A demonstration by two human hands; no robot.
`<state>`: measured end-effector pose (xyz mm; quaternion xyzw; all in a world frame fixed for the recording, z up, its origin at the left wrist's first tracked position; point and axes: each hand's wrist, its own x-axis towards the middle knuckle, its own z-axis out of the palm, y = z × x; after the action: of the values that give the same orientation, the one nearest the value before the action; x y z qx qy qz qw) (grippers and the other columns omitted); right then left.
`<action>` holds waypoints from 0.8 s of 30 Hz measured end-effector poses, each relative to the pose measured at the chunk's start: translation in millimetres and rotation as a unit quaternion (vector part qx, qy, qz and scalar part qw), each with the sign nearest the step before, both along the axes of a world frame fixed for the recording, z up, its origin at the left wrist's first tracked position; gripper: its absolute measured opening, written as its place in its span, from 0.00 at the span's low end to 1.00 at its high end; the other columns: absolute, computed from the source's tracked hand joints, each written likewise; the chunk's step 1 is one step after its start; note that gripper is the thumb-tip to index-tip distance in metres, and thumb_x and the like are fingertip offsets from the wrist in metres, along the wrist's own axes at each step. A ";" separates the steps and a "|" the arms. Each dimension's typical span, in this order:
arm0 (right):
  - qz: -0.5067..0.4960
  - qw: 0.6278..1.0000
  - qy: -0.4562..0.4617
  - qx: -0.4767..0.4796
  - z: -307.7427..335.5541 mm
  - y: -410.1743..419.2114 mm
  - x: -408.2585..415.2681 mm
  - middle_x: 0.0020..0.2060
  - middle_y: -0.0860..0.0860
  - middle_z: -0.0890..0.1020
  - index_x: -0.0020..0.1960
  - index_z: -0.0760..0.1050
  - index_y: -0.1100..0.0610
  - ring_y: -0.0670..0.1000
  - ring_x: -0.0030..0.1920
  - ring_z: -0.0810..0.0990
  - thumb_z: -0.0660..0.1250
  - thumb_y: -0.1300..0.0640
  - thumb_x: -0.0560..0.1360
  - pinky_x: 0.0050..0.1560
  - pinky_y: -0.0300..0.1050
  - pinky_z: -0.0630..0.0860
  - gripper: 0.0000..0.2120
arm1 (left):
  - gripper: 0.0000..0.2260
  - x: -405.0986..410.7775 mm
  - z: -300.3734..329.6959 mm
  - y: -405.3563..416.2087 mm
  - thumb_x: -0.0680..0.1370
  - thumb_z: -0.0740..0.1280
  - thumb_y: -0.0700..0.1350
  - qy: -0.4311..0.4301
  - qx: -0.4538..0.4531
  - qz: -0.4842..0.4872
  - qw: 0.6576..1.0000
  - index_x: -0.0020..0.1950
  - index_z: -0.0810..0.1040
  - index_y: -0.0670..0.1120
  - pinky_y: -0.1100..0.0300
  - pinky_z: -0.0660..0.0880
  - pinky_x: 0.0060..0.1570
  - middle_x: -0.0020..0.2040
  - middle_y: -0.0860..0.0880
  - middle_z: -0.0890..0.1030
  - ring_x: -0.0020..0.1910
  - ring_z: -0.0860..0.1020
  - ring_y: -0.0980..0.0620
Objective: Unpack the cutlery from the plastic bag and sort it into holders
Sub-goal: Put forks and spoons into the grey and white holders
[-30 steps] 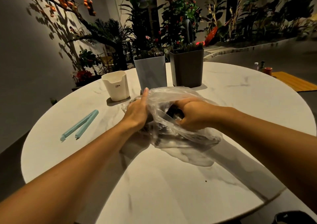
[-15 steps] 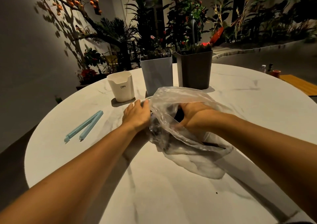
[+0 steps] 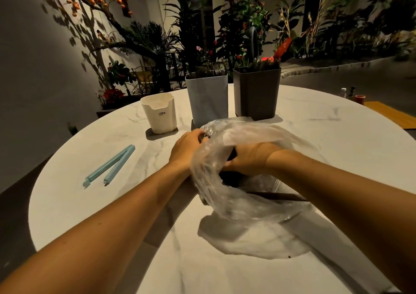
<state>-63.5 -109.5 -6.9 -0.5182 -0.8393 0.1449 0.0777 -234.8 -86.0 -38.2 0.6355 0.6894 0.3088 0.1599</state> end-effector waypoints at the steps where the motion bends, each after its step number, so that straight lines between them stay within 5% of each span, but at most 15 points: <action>1: 0.011 1.000 -0.009 0.001 1.8 -2.4 0.1 0.56 0.46 0.76 0.66 0.74 0.49 0.50 0.58 0.72 0.65 0.41 0.78 0.68 0.48 0.68 0.20 | 0.16 -0.6 -0.6 2.8 0.84 0.61 0.47 0.009 0.008 -0.004 1.000 0.71 0.74 0.47 0.53 0.70 0.67 0.68 0.45 0.76 0.66 0.74 0.44; 6: 0.020 0.999 -0.025 -0.019 7.5 -5.2 2.9 0.51 0.50 0.76 0.61 0.76 0.55 0.50 0.51 0.72 0.62 0.56 0.82 0.62 0.45 0.71 0.10 | 0.21 -1.5 -4.9 -2.1 0.85 0.56 0.44 0.051 0.079 -0.027 0.995 0.79 0.63 0.50 0.51 0.61 0.75 0.77 0.49 0.66 0.75 0.65 0.47; 10: 0.010 0.997 -0.061 -0.044 21.5 -23.7 13.8 0.45 0.48 0.76 0.53 0.74 0.56 0.49 0.49 0.71 0.56 0.59 0.84 0.55 0.39 0.68 0.07 | 0.20 0.4 -3.1 -5.5 0.85 0.55 0.46 0.040 0.126 -0.065 0.989 0.77 0.65 0.50 0.53 0.61 0.75 0.75 0.50 0.68 0.73 0.66 0.51; 14: -0.005 0.998 -0.033 -0.049 31.0 -39.0 29.7 0.39 0.48 0.71 0.61 0.74 0.61 0.49 0.48 0.70 0.55 0.59 0.84 0.43 0.35 0.71 0.12 | 0.20 15.0 1.2 -15.8 0.84 0.54 0.50 0.058 0.150 -0.110 0.981 0.76 0.67 0.48 0.53 0.61 0.75 0.74 0.49 0.69 0.73 0.66 0.51; 17: 0.000 0.997 -0.044 -0.056 32.0 -50.5 35.3 0.49 0.53 0.73 0.66 0.72 0.63 0.52 0.52 0.71 0.56 0.62 0.83 0.54 0.41 0.72 0.14 | 0.25 34.3 20.1 -35.0 0.81 0.51 0.56 -0.013 0.174 -0.126 0.976 0.72 0.71 0.46 0.52 0.65 0.72 0.70 0.48 0.72 0.69 0.69 0.52; 20: -0.008 0.999 -0.011 -0.051 30.6 -57.1 38.6 0.43 0.52 0.75 0.56 0.75 0.59 0.51 0.44 0.74 0.61 0.59 0.82 0.46 0.40 0.74 0.07 | 0.23 59.3 45.0 -65.8 0.79 0.52 0.59 -0.085 0.237 -0.178 0.951 0.62 0.75 0.45 0.55 0.73 0.60 0.59 0.47 0.77 0.58 0.75 0.53; 22: -0.015 0.999 -0.021 -0.020 34.8 -62.6 42.2 0.44 0.51 0.77 0.54 0.74 0.54 0.50 0.44 0.74 0.62 0.57 0.82 0.42 0.38 0.74 0.04 | 0.24 73.5 61.1 -90.5 0.77 0.55 0.63 -0.084 0.226 -0.250 0.938 0.61 0.73 0.46 0.63 0.74 0.53 0.57 0.49 0.77 0.56 0.75 0.56; 24: 0.007 0.997 -0.075 0.009 38.9 -68.6 48.1 0.59 0.52 0.77 0.63 0.73 0.53 0.53 0.55 0.76 0.62 0.57 0.81 0.54 0.42 0.75 0.11 | 0.26 81.4 68.9 -108.3 0.74 0.64 0.62 -0.011 0.161 -0.318 0.934 0.67 0.68 0.50 0.69 0.73 0.54 0.61 0.51 0.74 0.58 0.74 0.57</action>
<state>-15.4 -178.2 32.0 -0.5205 -0.8480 0.0985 0.0187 -153.4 -194.3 30.6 0.8350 0.3907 0.3562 0.1527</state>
